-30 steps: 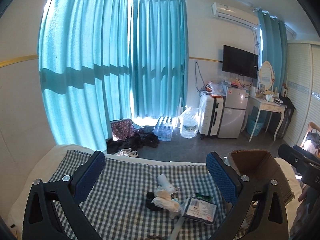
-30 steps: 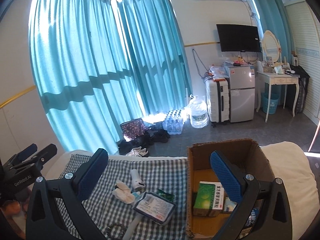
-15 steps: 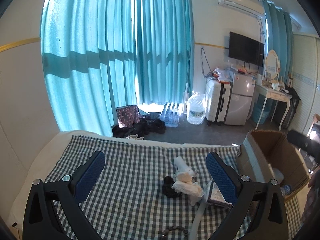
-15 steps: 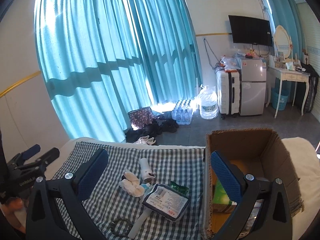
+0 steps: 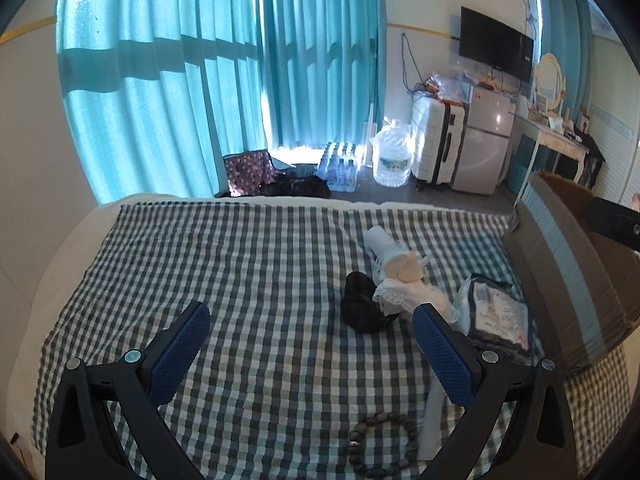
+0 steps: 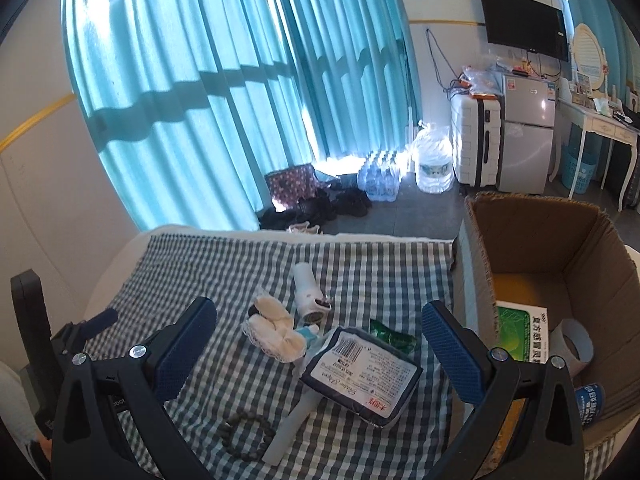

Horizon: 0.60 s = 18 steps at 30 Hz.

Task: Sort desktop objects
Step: 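Move both open tools back over the items on the bedspread, then grasp the dark bead bracelet with the left tool while the right tool grasps the tissue paper pack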

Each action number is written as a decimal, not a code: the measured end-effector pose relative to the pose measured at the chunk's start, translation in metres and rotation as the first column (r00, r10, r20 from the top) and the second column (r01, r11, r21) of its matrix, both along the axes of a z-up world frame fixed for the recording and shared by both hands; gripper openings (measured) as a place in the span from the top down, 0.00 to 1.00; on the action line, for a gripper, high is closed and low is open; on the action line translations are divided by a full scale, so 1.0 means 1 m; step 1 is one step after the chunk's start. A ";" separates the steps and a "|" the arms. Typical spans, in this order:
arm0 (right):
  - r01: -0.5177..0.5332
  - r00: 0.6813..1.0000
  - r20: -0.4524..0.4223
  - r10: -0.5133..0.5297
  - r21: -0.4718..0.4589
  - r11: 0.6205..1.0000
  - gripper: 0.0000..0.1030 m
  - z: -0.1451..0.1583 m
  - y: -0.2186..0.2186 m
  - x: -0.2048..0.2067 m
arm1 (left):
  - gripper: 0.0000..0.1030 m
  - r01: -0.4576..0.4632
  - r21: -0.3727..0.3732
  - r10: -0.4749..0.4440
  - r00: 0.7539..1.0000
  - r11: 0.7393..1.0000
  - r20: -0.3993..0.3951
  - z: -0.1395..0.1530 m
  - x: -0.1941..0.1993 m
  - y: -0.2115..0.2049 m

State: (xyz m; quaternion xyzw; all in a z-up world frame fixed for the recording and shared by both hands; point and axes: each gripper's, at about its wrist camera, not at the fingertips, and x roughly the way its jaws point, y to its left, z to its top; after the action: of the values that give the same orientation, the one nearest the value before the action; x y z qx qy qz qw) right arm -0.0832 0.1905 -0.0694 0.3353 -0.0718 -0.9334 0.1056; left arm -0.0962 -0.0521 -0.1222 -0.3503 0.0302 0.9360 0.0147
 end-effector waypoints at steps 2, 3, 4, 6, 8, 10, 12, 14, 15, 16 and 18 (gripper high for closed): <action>-0.003 1.000 0.015 0.003 0.010 1.000 0.00 -0.006 -0.004 -0.002 | 0.00 -0.002 -0.013 0.003 1.000 1.000 0.024 -0.007 -0.006 -0.004; -0.006 1.000 0.020 0.005 0.012 1.000 0.00 -0.007 -0.006 -0.003 | 0.00 -0.002 -0.011 0.003 0.999 1.000 0.035 -0.010 -0.007 -0.004; -0.009 1.000 0.023 0.009 0.012 1.000 0.00 -0.009 -0.008 -0.003 | 0.00 0.000 -0.008 0.001 0.999 1.000 0.045 -0.013 -0.008 -0.004; -0.016 0.999 0.033 0.015 0.019 1.000 0.00 -0.016 -0.011 -0.004 | 0.00 0.008 -0.016 -0.007 0.997 1.000 0.077 -0.020 -0.010 -0.005; -0.023 0.999 0.047 0.022 0.029 0.999 0.00 -0.023 -0.013 -0.007 | 0.00 0.011 -0.032 -0.007 0.992 0.999 0.123 -0.032 -0.014 -0.006; -0.032 0.997 0.067 0.029 0.042 0.999 0.00 -0.032 -0.016 -0.010 | 0.00 0.021 -0.025 -0.017 0.986 0.999 0.164 -0.042 -0.016 -0.006; -0.036 0.996 0.089 0.031 0.054 0.998 0.00 -0.044 -0.018 -0.014 | 0.00 0.041 -0.004 -0.039 0.978 0.999 0.204 -0.051 -0.018 -0.004; -0.036 0.993 0.115 0.028 0.067 0.997 0.00 -0.054 -0.019 -0.020 | 0.00 0.068 0.002 -0.066 0.967 0.998 0.247 -0.060 -0.020 0.000; -0.036 0.992 0.126 0.027 0.068 0.997 0.00 -0.058 -0.019 -0.023 | 0.00 0.092 0.009 -0.091 0.958 0.996 0.270 -0.066 -0.020 0.003; -0.040 0.990 0.138 0.030 0.065 0.997 0.00 -0.062 -0.019 -0.025 | 0.00 0.106 0.015 -0.106 0.952 0.994 0.286 -0.071 -0.021 0.006; -0.049 0.987 0.158 0.039 0.058 0.997 0.00 -0.068 -0.020 -0.029 | 0.00 0.127 0.008 -0.123 0.937 0.992 0.327 -0.083 -0.021 0.011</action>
State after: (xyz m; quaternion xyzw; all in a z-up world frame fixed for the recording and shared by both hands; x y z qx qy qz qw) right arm -0.1123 0.1707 -0.1376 0.4122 -0.0436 -0.9034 0.1098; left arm -0.1171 -0.0411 -0.2049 -0.4979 0.0559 0.8620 0.0767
